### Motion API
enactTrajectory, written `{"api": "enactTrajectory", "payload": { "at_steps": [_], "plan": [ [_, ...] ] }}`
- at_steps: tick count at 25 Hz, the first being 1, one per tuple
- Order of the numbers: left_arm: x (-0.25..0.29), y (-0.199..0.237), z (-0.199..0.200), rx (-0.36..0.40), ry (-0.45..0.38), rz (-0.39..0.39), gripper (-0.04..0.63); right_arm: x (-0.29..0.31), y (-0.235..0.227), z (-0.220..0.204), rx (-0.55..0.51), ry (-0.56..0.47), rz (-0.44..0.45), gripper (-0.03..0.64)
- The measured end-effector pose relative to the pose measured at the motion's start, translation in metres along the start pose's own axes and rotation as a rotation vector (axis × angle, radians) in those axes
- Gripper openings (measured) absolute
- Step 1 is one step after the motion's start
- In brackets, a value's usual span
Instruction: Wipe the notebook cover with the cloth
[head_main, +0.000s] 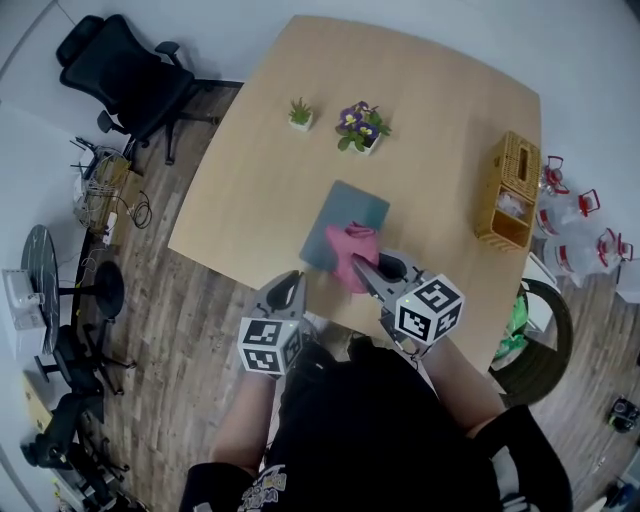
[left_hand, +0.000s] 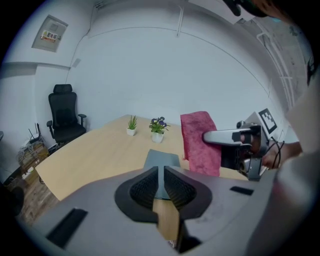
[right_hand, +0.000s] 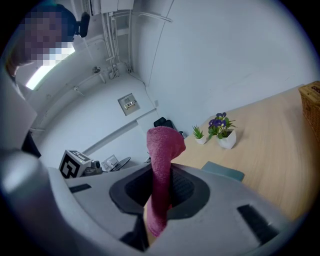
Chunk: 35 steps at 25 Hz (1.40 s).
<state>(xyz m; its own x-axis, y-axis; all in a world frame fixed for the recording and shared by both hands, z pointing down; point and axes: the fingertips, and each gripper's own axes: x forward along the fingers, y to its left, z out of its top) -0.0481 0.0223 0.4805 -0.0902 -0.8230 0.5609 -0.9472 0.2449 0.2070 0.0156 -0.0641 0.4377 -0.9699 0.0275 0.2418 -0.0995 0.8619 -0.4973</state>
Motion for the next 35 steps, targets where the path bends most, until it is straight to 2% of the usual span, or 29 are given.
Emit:
{"api": "enactTrajectory", "payload": {
  "at_steps": [2,6,10,13,19,24,35],
  "plan": [
    [0.006,0.002,-0.002,0.009,0.035,0.005,0.014,0.0,-0.004,-0.003,0.004,0.008,-0.005,0.066],
    [0.025,0.014,0.0,0.026,0.032,0.008,0.019,-0.001,-0.013,-0.007,0.015,0.017,-0.027,0.066],
    [0.041,0.024,-0.006,0.029,0.074,-0.023,0.072,0.002,-0.018,-0.012,0.04,0.022,-0.063,0.066],
    [0.055,0.035,-0.012,0.039,0.116,-0.053,0.081,0.007,-0.022,-0.015,0.061,0.025,-0.102,0.066],
    [0.088,0.05,-0.03,0.06,0.241,-0.175,0.086,0.027,-0.03,-0.018,0.102,0.02,-0.199,0.066],
    [0.107,0.063,-0.039,0.108,0.32,-0.263,0.089,0.052,-0.03,-0.026,0.149,0.021,-0.267,0.066],
    [0.132,0.065,-0.053,0.195,0.433,-0.467,0.091,0.089,-0.036,-0.061,0.269,0.025,-0.438,0.066]
  ]
}}
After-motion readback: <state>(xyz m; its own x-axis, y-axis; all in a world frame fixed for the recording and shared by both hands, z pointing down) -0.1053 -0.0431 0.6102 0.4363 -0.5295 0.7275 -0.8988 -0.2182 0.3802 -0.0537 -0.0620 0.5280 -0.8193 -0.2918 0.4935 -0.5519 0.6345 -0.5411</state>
